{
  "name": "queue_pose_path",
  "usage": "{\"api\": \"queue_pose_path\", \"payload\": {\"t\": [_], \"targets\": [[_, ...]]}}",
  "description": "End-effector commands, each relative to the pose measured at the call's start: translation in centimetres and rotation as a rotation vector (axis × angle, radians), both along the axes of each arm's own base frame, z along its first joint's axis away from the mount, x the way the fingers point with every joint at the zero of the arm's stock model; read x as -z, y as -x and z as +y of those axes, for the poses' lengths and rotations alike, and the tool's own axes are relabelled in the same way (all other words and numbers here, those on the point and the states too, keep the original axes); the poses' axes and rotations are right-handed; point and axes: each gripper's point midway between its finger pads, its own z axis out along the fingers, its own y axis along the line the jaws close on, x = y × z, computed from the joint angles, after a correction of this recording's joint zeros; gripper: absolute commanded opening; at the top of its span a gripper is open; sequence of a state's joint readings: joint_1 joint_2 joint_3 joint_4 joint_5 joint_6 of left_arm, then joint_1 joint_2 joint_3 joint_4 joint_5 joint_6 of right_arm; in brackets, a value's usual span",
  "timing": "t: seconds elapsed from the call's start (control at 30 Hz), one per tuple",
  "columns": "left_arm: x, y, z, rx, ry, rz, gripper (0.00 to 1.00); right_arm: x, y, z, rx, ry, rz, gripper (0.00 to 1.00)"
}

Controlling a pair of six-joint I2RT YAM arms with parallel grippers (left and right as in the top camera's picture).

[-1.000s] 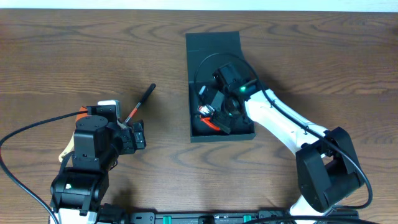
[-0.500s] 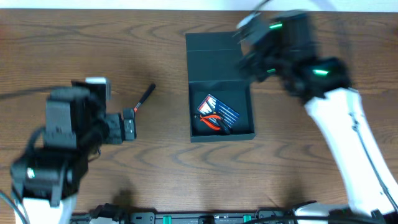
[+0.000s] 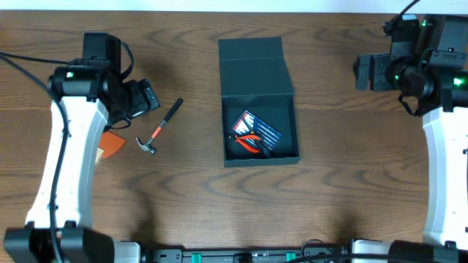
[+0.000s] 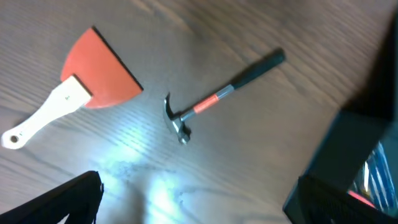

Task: Pack container
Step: 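Raise right arm to rest and move left gripper toward hammer, then lower left gripper and grasp the red claw hammer handle near head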

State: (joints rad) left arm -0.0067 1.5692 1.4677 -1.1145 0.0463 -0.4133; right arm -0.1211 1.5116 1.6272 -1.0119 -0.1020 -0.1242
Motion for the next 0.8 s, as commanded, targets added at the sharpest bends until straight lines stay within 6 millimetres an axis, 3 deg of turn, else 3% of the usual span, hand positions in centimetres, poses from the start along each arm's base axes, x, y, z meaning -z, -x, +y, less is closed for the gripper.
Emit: {"api": "queue_pose_path", "payload": {"t": [0.0, 0.4, 0.77], "targets": [[2.6, 0.2, 0.2, -0.044, 0.033, 0.031, 0.98, 1.5, -0.3, -0.5, 0.029, -0.033, 0.046, 0.99], [11.9, 2.8, -0.4, -0.042, 0.066, 0.086, 0.98, 5.0, -1.3, -0.6, 0.029, -0.045, 0.141, 0.99], [14.9, 3.4, -0.4, 0.032, 0.049, 0.070, 0.99, 5.0, -1.3, -0.6, 0.024, -0.041, 0.141, 0.99]]}}
